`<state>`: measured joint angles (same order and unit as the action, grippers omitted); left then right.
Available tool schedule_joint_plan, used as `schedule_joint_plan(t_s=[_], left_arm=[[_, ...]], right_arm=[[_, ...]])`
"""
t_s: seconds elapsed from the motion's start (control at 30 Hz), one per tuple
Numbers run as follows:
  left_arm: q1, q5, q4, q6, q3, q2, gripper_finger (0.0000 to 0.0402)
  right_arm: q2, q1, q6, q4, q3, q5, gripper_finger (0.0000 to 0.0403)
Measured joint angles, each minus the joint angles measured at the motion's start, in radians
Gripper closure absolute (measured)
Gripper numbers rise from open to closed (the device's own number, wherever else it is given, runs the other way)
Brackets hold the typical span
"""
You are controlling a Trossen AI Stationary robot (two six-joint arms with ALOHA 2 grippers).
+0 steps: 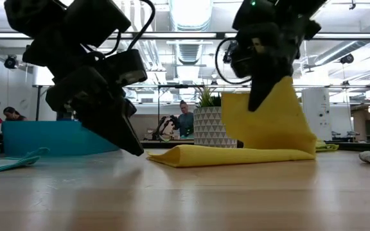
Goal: Fold microfiber towels
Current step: Fold the yellow towel
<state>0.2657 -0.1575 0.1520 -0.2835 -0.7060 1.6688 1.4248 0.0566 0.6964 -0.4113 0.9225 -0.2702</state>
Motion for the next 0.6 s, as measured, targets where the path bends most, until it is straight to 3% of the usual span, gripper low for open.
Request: schedule_joint_plan(t_s=[0.33,0.6], left_arm=[[-0.001,-0.007,0.091,0.019,0.010,0.042,0.0396],[-0.005,-0.007,0.179,0.030,0.019,0.093,0.0396]], right_arm=[[0.129,0.000,0.013,0.154,0.049,0.000,0.0394],[0.250,-0.002,-0.003,0.164,0.146,0.001,0.0394]])
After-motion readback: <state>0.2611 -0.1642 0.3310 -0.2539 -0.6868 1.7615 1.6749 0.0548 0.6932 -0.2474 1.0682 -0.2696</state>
